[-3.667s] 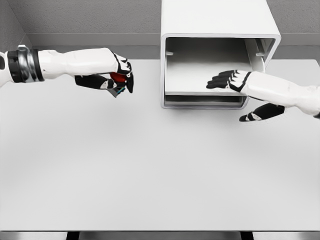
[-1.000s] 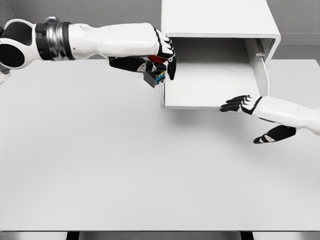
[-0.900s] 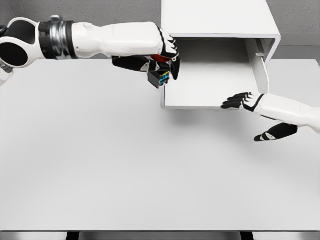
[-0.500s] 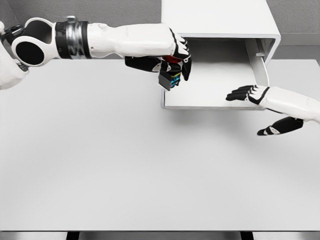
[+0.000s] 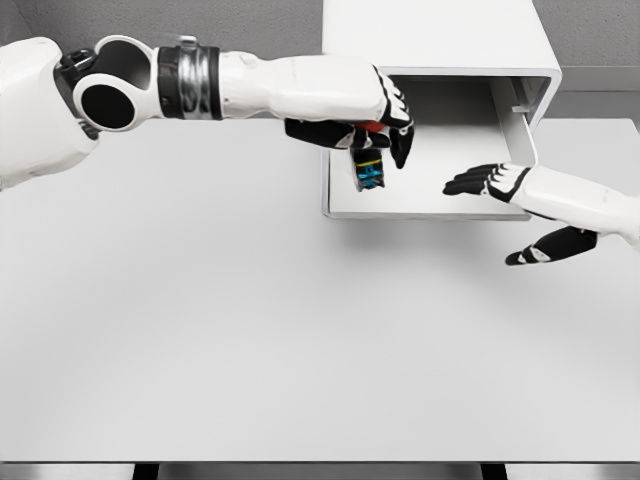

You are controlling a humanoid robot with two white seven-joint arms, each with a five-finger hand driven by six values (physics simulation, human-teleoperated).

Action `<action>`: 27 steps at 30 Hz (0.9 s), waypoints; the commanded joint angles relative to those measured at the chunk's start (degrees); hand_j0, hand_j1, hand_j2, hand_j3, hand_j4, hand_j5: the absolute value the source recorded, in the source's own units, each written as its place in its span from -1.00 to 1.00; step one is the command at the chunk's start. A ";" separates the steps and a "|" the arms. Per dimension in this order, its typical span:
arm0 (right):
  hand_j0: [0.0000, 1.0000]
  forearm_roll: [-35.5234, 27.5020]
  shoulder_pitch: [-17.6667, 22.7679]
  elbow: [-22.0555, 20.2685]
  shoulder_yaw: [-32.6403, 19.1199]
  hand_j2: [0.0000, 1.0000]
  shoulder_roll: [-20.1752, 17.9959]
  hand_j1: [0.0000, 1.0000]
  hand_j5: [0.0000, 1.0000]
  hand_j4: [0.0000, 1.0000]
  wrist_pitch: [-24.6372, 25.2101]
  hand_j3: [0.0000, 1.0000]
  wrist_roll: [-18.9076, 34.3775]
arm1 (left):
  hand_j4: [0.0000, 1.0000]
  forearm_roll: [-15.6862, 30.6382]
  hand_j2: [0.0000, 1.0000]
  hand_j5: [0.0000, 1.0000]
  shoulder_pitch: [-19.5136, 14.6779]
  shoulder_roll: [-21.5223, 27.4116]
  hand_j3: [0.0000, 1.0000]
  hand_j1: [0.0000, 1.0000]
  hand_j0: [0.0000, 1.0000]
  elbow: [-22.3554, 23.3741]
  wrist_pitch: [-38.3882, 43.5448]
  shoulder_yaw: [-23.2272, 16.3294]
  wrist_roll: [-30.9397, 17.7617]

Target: Slide open multi-storey tabletop storage cabinets and put open load switch and slide close multi-storey tabletop storage cabinets

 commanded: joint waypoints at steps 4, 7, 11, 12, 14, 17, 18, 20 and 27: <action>1.00 0.10 0.18 0.13 -0.36 1.00 0.14 1.00 1.00 1.00 0.13 1.00 0.18 | -0.12 -2.34 -0.12 -0.12 0.26 -2.51 -0.12 -0.12 -0.12 2.46 0.09 0.35 0.12; 1.00 0.10 0.35 0.22 -0.36 1.00 0.23 1.00 1.00 1.00 0.13 1.00 0.18 | -0.04 -2.34 -0.04 -0.04 0.44 -2.51 -0.04 -0.04 -0.04 2.72 0.09 0.52 0.12; 1.00 0.10 0.62 0.05 -0.27 1.00 0.14 1.00 1.00 1.00 0.13 1.00 0.18 | 0.72 -2.16 0.72 0.72 0.70 -1.72 0.72 0.72 0.72 1.14 0.09 3.07 0.30; 1.00 0.10 0.62 0.05 -0.27 1.00 0.23 1.00 1.00 1.00 0.13 1.00 0.18 | 0.80 -1.90 0.80 0.80 0.62 -1.63 0.80 0.80 0.80 -0.35 0.09 3.16 0.30; 1.00 0.10 0.62 0.05 -0.27 1.00 0.32 1.00 1.00 1.00 0.13 1.00 0.09 | 0.97 -1.72 0.97 0.97 0.79 0.39 0.97 0.97 0.97 -3.34 0.09 4.66 0.56; 1.00 0.10 0.62 -0.22 -0.27 1.00 0.32 1.00 1.00 1.00 0.13 1.00 0.09 | 1.00 -1.55 1.00 1.00 0.79 2.50 1.00 1.00 1.00 -6.68 0.09 4.74 0.56; 1.00 0.10 0.62 -0.22 -0.27 1.00 0.23 1.00 1.00 1.00 0.13 1.00 0.09 | 1.00 -1.46 1.00 1.00 0.79 3.37 1.00 1.00 1.00 -7.65 0.09 4.83 0.65; 1.00 0.01 0.62 -0.22 -0.27 1.00 0.40 1.00 1.00 1.00 0.13 1.00 0.09 | 1.00 -1.46 1.00 1.00 1.05 5.13 1.00 1.00 1.00 -8.96 0.09 5.71 1.52; 1.00 0.01 0.62 -0.66 -0.18 1.00 1.02 1.00 1.00 1.00 0.13 1.00 0.01 | 1.00 -0.05 1.00 1.00 5.88 14.89 1.00 1.00 1.00 -10.64 0.09 11.60 2.93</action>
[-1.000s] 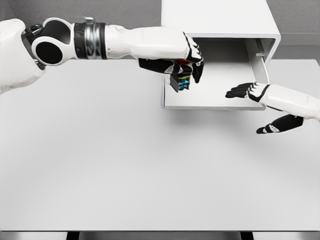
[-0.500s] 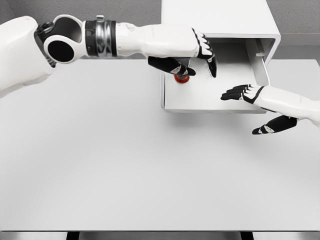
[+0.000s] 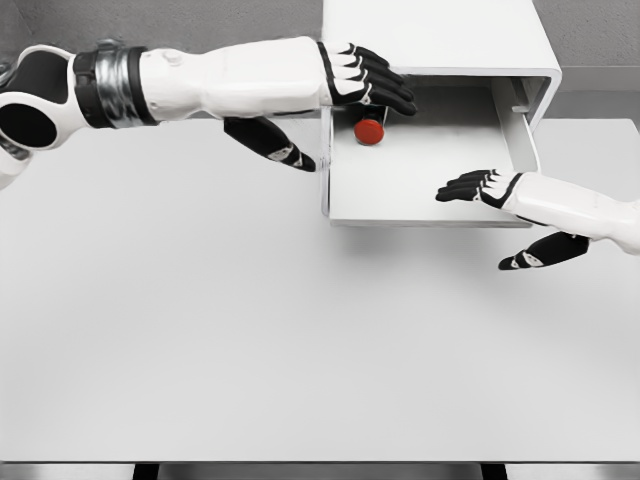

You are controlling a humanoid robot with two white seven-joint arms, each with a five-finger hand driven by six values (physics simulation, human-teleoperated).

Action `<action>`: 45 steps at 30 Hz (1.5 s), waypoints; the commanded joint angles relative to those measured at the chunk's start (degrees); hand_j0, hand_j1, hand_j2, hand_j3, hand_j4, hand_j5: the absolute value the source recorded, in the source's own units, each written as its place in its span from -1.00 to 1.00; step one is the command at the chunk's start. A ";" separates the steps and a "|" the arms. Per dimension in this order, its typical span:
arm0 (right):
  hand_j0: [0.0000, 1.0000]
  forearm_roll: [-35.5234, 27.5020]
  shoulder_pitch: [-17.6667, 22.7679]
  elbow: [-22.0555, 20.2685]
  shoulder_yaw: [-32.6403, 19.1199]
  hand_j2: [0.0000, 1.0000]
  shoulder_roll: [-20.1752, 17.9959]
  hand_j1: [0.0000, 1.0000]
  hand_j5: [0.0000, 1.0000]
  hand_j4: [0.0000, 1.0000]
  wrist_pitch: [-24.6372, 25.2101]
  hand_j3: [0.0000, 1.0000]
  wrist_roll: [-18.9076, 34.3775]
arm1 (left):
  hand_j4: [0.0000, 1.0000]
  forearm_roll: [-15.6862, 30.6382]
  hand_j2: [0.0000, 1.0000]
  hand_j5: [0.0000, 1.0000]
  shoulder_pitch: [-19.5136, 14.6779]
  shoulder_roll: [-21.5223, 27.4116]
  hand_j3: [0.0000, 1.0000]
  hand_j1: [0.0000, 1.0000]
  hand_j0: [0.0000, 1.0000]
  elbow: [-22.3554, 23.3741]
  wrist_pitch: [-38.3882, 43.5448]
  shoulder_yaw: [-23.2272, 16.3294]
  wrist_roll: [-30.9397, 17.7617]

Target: Slide open multi-storey tabletop storage cabinets and put open load switch and slide close multi-storey tabletop storage cabinets

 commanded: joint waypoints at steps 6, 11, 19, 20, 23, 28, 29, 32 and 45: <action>1.00 -0.29 -0.70 0.10 -0.11 1.00 3.66 1.00 1.00 1.00 0.14 1.00 0.74 | 1.00 2.43 1.00 1.00 11.60 11.37 1.00 1.00 1.00 -0.05 0.09 11.47 0.75; 1.00 6.39 -3.69 3.62 -0.20 1.00 9.10 1.00 1.00 1.00 0.14 1.00 1.18 | 1.00 1.99 1.00 1.00 17.49 13.83 1.00 1.00 1.00 2.32 0.09 12.27 -0.04; 1.00 7.62 -5.27 5.55 -0.20 1.00 10.42 1.00 1.00 1.00 0.14 1.00 1.62 | 1.00 1.64 1.00 1.00 23.91 13.12 1.00 1.00 1.00 3.37 0.09 12.44 -0.04; 1.00 7.62 -5.45 5.55 -0.20 1.00 10.34 1.00 1.00 1.00 0.14 1.00 1.62 | 1.00 1.64 1.00 1.00 24.87 13.12 1.00 1.00 1.00 3.38 0.09 12.44 -0.04; 1.00 7.62 -5.54 5.55 -0.20 1.00 10.42 1.00 1.00 1.00 0.14 1.00 1.62 | 1.00 1.64 1.00 1.00 26.19 13.04 1.00 1.00 1.00 3.37 0.09 12.62 -0.04; 1.00 7.62 -6.33 6.43 -0.20 1.00 10.86 1.00 1.00 1.00 0.14 1.00 1.62 | 1.00 1.64 1.00 1.00 26.72 11.63 1.00 1.00 1.00 3.46 0.09 12.53 -0.04; 1.00 7.62 -6.85 7.31 -0.11 1.00 11.13 1.00 1.00 1.00 0.14 1.00 1.71 | 1.00 1.55 1.00 1.00 27.07 11.63 1.00 1.00 1.00 3.46 0.09 12.62 -0.04; 1.00 7.62 -7.21 7.66 -0.03 1.00 11.22 1.00 1.00 1.00 0.14 1.00 1.71 | 1.00 1.46 1.00 1.00 27.60 11.63 1.00 1.00 1.00 3.55 0.09 13.32 -0.13; 1.00 7.71 -9.23 8.63 0.50 1.00 14.55 1.00 1.00 1.00 0.14 1.00 4.43 | 1.00 1.64 1.00 1.00 32.08 11.19 1.00 1.00 1.00 4.69 0.09 18.42 -4.26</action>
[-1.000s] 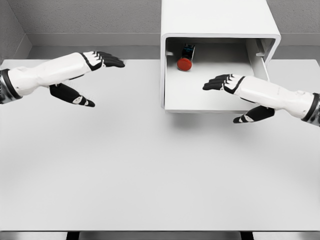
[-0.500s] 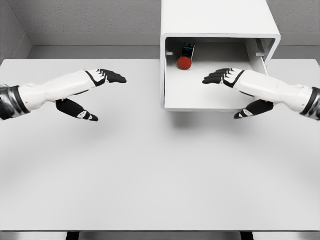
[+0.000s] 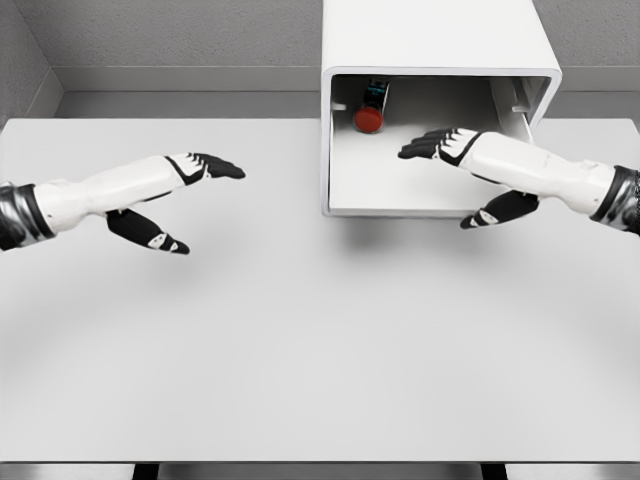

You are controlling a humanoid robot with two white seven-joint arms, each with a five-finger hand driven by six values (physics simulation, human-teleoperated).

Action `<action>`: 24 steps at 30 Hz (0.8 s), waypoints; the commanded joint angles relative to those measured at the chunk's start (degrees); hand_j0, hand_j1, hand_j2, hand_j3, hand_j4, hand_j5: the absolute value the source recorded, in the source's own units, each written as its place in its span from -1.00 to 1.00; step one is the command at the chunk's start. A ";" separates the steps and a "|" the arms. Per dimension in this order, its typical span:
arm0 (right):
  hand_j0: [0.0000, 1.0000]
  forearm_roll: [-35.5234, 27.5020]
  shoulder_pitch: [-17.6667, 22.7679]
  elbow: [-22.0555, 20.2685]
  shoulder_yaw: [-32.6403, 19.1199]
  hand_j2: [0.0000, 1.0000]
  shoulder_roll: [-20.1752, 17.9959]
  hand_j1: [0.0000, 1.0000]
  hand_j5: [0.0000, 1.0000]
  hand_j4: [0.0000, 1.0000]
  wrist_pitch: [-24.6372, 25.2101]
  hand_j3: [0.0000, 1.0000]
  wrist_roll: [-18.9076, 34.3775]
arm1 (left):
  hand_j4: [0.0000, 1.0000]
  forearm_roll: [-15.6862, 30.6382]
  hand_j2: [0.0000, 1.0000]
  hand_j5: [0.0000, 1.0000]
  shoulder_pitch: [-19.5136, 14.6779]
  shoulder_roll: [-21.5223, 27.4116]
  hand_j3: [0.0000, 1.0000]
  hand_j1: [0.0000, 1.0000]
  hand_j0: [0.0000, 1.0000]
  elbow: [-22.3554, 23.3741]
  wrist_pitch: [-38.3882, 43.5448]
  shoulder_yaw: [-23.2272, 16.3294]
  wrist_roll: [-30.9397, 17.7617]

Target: Slide open multi-storey tabletop storage cabinets and put open load switch and slide close multi-storey tabletop storage cabinets

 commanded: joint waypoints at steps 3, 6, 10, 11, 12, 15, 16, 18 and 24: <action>1.00 -0.43 -0.53 0.10 0.04 1.00 1.35 1.00 1.00 1.00 0.15 1.00 1.38 | 1.00 0.43 1.00 1.00 0.00 0.02 1.00 1.00 1.00 0.02 0.08 0.60 -0.20; 1.00 -0.43 -1.32 1.24 0.48 1.00 1.44 1.00 1.00 1.00 0.15 1.00 1.38 | 1.00 0.43 1.00 1.00 0.00 0.02 1.00 1.00 1.00 -0.07 0.08 0.60 -0.20; 1.00 -0.43 -2.11 2.47 1.27 1.00 2.31 1.00 1.00 1.00 0.15 1.00 1.99 | 1.00 0.43 1.00 1.00 0.00 -0.42 1.00 1.00 1.00 -0.07 0.08 0.60 -0.29; 1.00 -0.43 -2.20 2.91 1.27 1.00 2.84 1.00 1.00 1.00 0.15 1.00 2.43 | 1.00 0.43 1.00 1.00 0.00 -0.51 1.00 1.00 1.00 -0.07 0.08 0.60 -1.34; 1.00 -0.43 -2.46 3.09 1.36 1.00 2.93 1.00 1.00 1.00 0.15 1.00 2.43 | 1.00 0.51 1.00 1.00 0.00 -0.51 1.00 1.00 1.00 -0.07 0.08 0.60 -1.87; 1.00 -0.43 -3.25 4.23 1.71 1.00 3.63 1.00 1.00 1.00 0.15 1.00 2.61 | 1.00 0.51 1.00 1.00 0.09 -0.51 1.00 1.00 1.00 0.02 0.08 0.69 -1.87; 1.00 -0.43 -3.43 4.75 1.89 1.00 3.98 1.00 1.00 1.00 0.15 1.00 2.79 | 1.00 0.43 1.00 1.00 0.09 -0.51 1.00 1.00 1.00 0.02 0.08 0.69 -1.96; 1.00 -0.43 -4.04 5.90 1.89 1.00 4.86 1.00 1.00 1.00 0.15 1.00 3.84 | 1.00 0.43 1.00 1.00 0.18 -0.51 1.00 1.00 1.00 0.02 0.08 1.04 -2.05; 1.00 -0.43 -5.62 8.10 2.77 1.00 5.74 1.00 1.00 1.00 0.15 1.00 4.19 | 1.00 0.43 1.00 1.00 0.18 -0.51 1.00 1.00 1.00 0.02 0.08 1.13 -2.84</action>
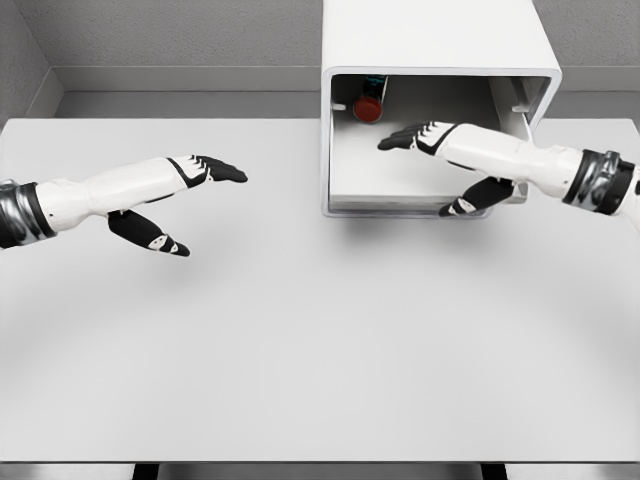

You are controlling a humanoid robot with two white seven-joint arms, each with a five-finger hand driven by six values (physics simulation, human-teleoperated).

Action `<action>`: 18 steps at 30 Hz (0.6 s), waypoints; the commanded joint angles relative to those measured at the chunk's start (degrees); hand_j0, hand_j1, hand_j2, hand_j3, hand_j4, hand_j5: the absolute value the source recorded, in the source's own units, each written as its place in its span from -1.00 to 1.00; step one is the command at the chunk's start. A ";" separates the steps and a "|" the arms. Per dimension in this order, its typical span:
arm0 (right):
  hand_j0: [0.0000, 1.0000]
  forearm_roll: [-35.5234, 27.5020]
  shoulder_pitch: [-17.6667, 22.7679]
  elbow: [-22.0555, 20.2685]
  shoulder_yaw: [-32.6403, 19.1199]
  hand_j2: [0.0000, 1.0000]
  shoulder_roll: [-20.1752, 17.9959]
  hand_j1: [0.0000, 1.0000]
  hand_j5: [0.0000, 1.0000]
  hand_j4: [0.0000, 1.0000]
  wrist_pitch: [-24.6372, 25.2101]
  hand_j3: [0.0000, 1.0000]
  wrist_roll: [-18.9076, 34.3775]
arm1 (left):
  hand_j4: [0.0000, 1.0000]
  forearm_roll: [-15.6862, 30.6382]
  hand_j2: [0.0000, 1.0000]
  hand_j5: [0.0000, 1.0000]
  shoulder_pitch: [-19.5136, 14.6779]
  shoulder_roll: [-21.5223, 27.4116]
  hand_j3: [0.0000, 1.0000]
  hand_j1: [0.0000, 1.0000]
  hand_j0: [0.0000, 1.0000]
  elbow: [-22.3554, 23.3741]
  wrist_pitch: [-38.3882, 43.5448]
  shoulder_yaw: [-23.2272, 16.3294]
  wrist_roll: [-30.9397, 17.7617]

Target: Slide open multi-storey tabletop storage cabinets and put open load switch and slide close multi-storey tabletop storage cabinets

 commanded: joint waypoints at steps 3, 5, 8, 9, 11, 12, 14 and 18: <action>1.00 -0.41 -0.62 1.53 0.44 1.00 0.53 1.00 1.00 1.00 0.15 1.00 0.20 | 1.00 0.48 1.00 1.00 0.00 0.04 1.00 1.00 1.00 -0.07 0.09 0.11 -0.15; 1.00 -0.41 -1.05 2.50 0.71 1.00 1.41 1.00 1.00 1.00 0.15 1.00 0.37 | 1.00 0.48 1.00 1.00 0.09 0.04 1.00 1.00 1.00 -0.07 0.09 0.11 -0.15; 1.00 -0.33 -1.58 3.73 0.97 1.00 2.11 1.00 1.00 1.00 0.15 1.00 0.48 | 1.00 0.48 1.00 1.00 0.09 0.04 1.00 1.00 1.00 -0.07 0.09 0.11 -0.15; 1.00 -0.41 -1.76 3.99 1.14 1.00 2.11 1.00 1.00 1.00 0.15 1.00 0.48 | 1.00 0.48 1.00 1.00 0.09 0.04 1.00 1.00 1.00 -0.07 0.09 0.29 -0.15; 1.00 -0.32 -2.11 4.96 1.14 1.00 2.64 1.00 1.00 1.00 0.15 1.00 0.48 | 1.00 0.48 1.00 1.00 0.44 0.04 1.00 1.00 1.00 0.02 0.09 0.55 -0.15; 1.00 -0.32 -2.46 5.48 1.14 1.00 3.08 1.00 1.00 1.00 0.15 1.00 0.48 | 1.00 0.48 1.00 1.00 0.44 0.04 1.00 1.00 1.00 0.02 0.09 0.47 -0.15; 1.00 0.91 -2.99 6.62 1.14 1.00 3.96 1.00 1.00 1.00 0.15 1.00 0.48 | 1.00 0.48 1.00 1.00 0.44 0.04 1.00 1.00 1.00 0.02 0.09 0.55 -0.15; 1.00 1.26 -4.04 8.38 1.14 1.00 4.49 1.00 1.00 1.00 0.15 1.00 0.48 | 1.00 0.48 1.00 1.00 0.44 0.04 1.00 1.00 1.00 0.02 0.09 0.55 -0.15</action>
